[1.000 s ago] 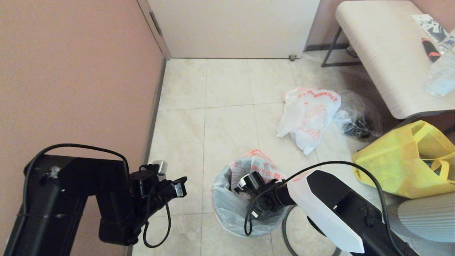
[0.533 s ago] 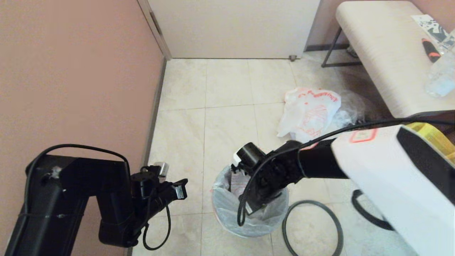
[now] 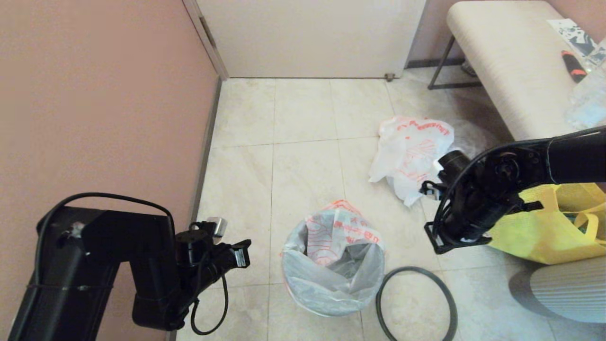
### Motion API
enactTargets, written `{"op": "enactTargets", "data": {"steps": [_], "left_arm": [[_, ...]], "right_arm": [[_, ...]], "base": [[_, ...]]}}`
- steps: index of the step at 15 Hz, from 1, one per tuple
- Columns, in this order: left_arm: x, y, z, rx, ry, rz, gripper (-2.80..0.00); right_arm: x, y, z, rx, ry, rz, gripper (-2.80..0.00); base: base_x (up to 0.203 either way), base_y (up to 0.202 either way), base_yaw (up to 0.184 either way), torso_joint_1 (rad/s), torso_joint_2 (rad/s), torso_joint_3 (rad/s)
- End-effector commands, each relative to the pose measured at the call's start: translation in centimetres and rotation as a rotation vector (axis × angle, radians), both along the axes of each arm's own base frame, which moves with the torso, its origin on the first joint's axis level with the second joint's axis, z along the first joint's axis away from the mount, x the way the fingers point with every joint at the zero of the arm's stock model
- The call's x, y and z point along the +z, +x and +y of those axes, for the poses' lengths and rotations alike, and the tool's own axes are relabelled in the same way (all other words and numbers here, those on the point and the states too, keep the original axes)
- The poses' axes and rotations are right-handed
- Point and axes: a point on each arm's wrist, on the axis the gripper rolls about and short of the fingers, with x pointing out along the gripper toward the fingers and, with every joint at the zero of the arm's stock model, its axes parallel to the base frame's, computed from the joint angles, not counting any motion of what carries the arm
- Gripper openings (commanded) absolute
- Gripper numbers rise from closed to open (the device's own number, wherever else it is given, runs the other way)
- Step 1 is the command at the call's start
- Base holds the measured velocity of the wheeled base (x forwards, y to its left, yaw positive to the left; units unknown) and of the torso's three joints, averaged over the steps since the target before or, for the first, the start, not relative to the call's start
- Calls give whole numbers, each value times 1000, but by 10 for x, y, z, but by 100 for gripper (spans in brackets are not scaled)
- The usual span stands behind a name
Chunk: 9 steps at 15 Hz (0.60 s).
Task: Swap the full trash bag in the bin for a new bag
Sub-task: Place the trash can ring on the trash can
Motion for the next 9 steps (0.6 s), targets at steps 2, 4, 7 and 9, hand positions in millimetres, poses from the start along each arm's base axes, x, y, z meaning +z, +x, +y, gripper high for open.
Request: {"op": "enactTargets", "data": {"steps": [2, 4, 7, 9], "left_arm": [[-2, 0, 0, -1, 1, -3, -280], [-3, 0, 0, 0, 4, 0, -280], [-3, 0, 0, 1, 4, 1, -280], [-3, 0, 0, 1, 4, 1, -280]], "right_arm": [[-71, 36, -48, -63, -68, 109, -280], [-120, 52, -61, -32, -113, 160, -280], [-195, 64, -73, 53, -202, 215, -280], [-237, 69, -76, 96, -246, 203, -280]], "base": [[0, 0, 0, 0, 0, 0], [0, 0, 0, 0, 0, 0], [0, 0, 0, 0, 0, 0], [0, 0, 0, 0, 0, 0]]}}
